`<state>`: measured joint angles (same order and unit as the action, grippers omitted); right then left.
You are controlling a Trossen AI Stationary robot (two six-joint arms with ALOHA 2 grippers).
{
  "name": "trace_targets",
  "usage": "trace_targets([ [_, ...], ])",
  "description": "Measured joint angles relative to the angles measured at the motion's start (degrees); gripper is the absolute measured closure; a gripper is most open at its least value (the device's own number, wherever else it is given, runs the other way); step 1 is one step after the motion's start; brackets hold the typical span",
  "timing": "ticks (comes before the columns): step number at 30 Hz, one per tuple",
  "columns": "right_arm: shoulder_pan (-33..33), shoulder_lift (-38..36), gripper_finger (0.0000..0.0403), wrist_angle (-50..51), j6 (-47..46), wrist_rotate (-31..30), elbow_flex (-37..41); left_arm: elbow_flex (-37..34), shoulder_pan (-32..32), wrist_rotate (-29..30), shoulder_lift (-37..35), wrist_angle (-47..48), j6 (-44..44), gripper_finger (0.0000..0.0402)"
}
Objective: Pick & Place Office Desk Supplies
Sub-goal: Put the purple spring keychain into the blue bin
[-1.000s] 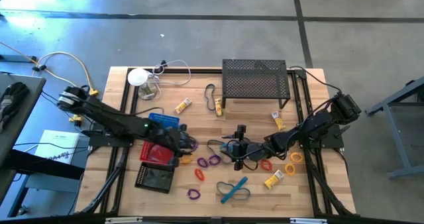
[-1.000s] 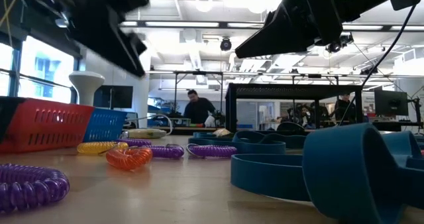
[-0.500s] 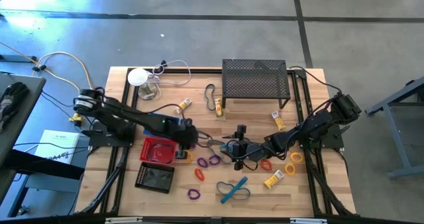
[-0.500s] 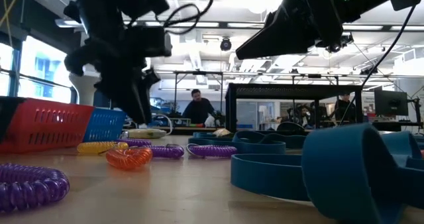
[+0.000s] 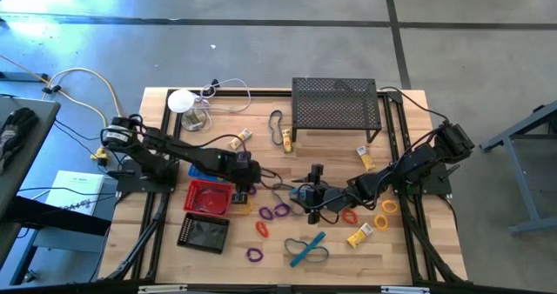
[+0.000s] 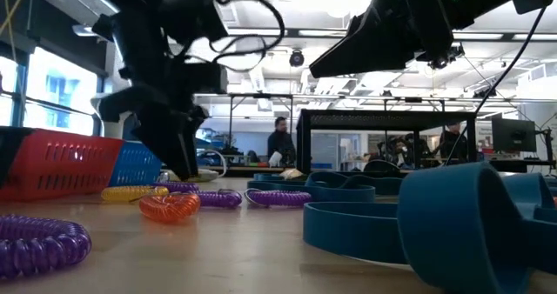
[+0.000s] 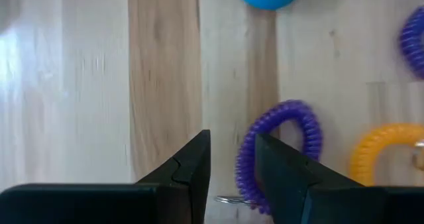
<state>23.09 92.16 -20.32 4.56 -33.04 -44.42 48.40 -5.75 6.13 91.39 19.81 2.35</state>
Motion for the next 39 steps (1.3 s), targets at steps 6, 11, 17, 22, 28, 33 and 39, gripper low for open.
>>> trace_targets([
  [6,0.00,0.00,0.0143,0.02,-0.02,0.01,0.00,0.18,0.11,-2.36,3.07,-0.40,-1.22,0.0289],
  [11,0.00,0.00,0.0143,0.00,-0.02,0.00,0.00,0.15,0.13,-4.29,3.15,0.08,-0.59,0.0289],
  [17,0.00,0.00,0.0143,0.02,-0.09,0.00,0.00,0.18,0.11,-3.15,3.70,2.25,0.91,0.0319],
  [22,0.00,0.00,0.0143,0.02,-0.40,0.00,0.00,0.07,-0.56,-2.40,3.30,1.20,1.17,0.0386],
  [28,0.00,0.00,0.0143,0.37,-0.48,0.02,0.00,0.11,-3.47,1.72,0.49,1.37,3.52,0.0392],
  [33,0.00,0.00,0.0143,0.56,-1.77,0.02,0.00,2.44,-6.17,3.03,-5.83,4.52,3.98,0.0394],
  [39,0.00,0.00,0.0143,0.50,-1.79,0.15,0.00,4.87,-8.88,13.77,-14.89,20.42,9.85,0.0394],
])
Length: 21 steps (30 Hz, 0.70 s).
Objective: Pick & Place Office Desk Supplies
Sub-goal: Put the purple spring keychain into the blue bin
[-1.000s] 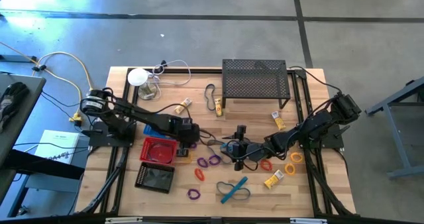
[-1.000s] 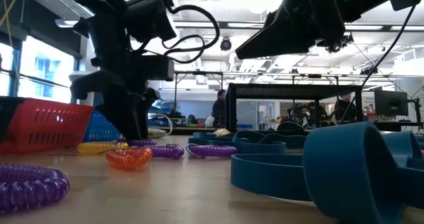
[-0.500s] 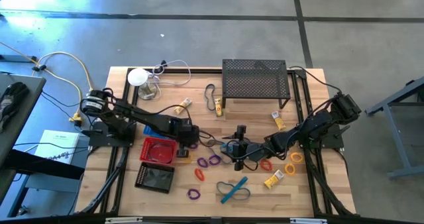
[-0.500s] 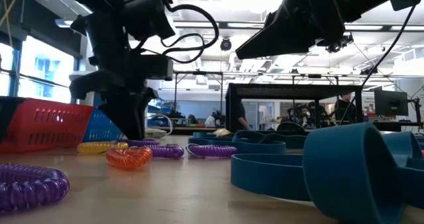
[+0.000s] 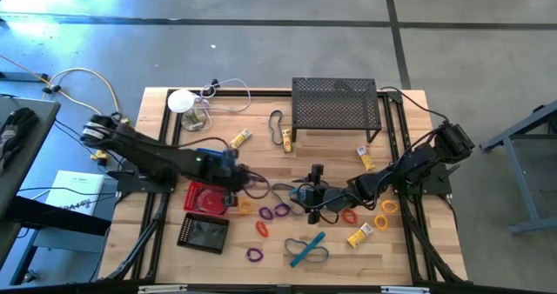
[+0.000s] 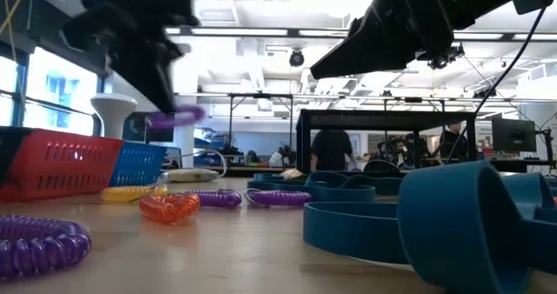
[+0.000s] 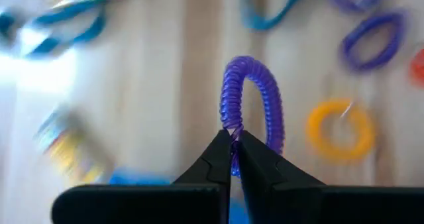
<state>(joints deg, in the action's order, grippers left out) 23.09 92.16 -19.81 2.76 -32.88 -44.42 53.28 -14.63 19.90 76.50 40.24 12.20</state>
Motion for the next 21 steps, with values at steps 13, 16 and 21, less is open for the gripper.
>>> trace_targets([
  [13,0.15,0.00,0.0143,-0.02,-0.24,0.02,0.00,-0.99,11.03,-2.31,-13.09,23.78,10.60,0.0394],
  [16,0.15,0.00,0.0143,0.23,-1.56,0.26,0.00,-2.17,14.69,-9.30,-13.32,24.47,10.69,0.0394],
  [21,0.15,0.00,0.0143,2.08,-5.57,1.55,0.01,-5.02,18.32,-10.69,-12.93,24.89,10.38,0.0394],
])
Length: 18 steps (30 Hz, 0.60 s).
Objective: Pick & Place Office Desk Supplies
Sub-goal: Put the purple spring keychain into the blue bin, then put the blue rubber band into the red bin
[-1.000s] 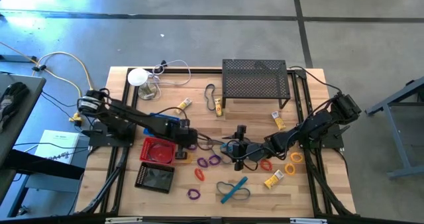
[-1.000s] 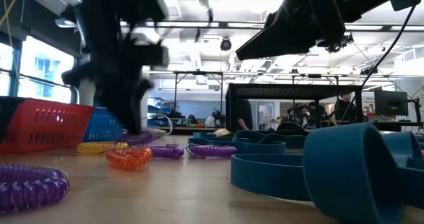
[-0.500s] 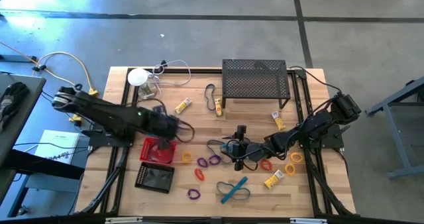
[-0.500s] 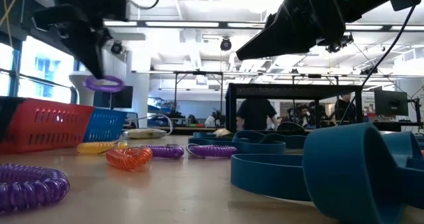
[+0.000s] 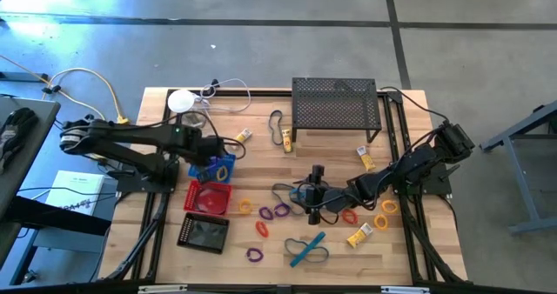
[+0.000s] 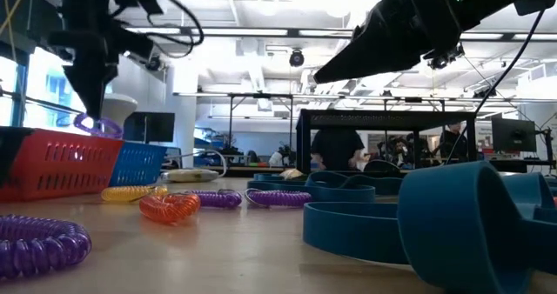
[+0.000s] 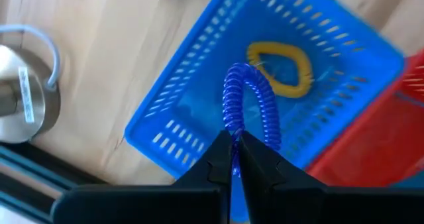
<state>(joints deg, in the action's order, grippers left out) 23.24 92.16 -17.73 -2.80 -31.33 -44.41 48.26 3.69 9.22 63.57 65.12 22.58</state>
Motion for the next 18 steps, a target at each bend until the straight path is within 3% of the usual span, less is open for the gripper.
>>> trace_targets([
  [9,0.00,0.00,0.0143,-1.12,-0.36,0.00,-0.01,-2.44,2.27,0.03,-0.01,-1.62,0.50,0.0386],
  [18,0.00,0.00,0.0143,-0.91,-0.72,1.93,0.00,-2.44,0.56,1.50,-0.02,-4.71,2.80,0.0309],
])
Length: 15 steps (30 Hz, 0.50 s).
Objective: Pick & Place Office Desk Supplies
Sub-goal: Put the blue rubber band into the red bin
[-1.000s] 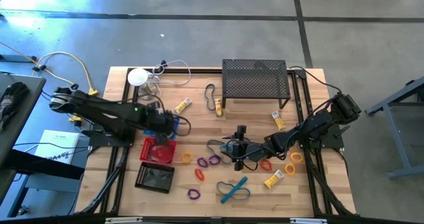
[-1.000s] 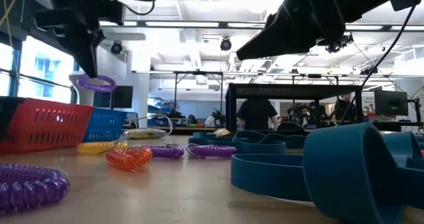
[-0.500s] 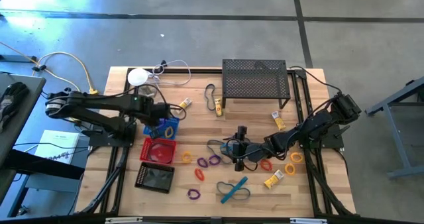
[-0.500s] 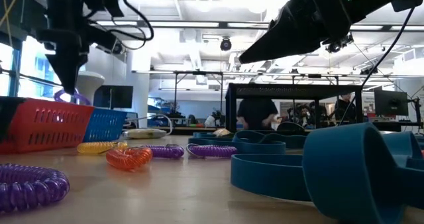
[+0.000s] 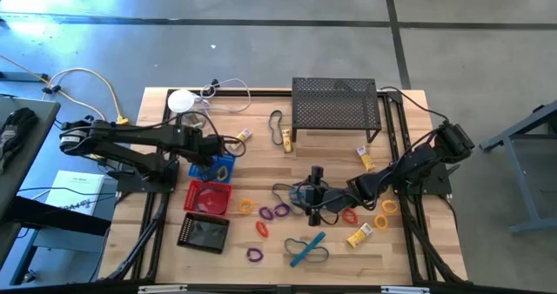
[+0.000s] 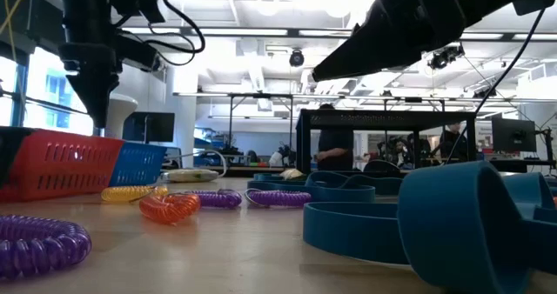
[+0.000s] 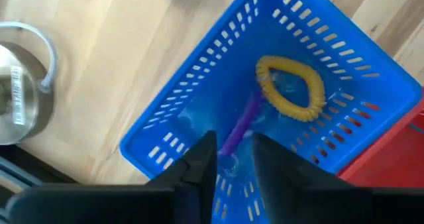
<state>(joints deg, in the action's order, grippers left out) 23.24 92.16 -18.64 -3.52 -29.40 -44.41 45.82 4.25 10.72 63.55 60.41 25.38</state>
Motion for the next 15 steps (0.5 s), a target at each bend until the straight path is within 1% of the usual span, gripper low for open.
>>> trace_targets([
  [4,0.00,0.00,0.0143,1.47,0.12,1.31,-0.01,0.00,-0.42,0.57,0.00,-0.05,-1.32,0.0285],
  [9,0.00,0.00,0.0143,1.87,0.16,1.22,0.01,0.75,-0.42,0.46,0.00,-0.04,-1.32,0.0280],
  [12,0.00,-0.01,0.0143,1.87,0.31,1.17,-0.01,3.26,-0.42,-3.17,0.00,-0.16,-1.26,0.0280],
  [15,0.00,0.00,0.0143,1.84,0.32,1.08,-0.01,7.50,-0.46,-7.08,-0.02,-1.65,-0.31,0.0280],
])
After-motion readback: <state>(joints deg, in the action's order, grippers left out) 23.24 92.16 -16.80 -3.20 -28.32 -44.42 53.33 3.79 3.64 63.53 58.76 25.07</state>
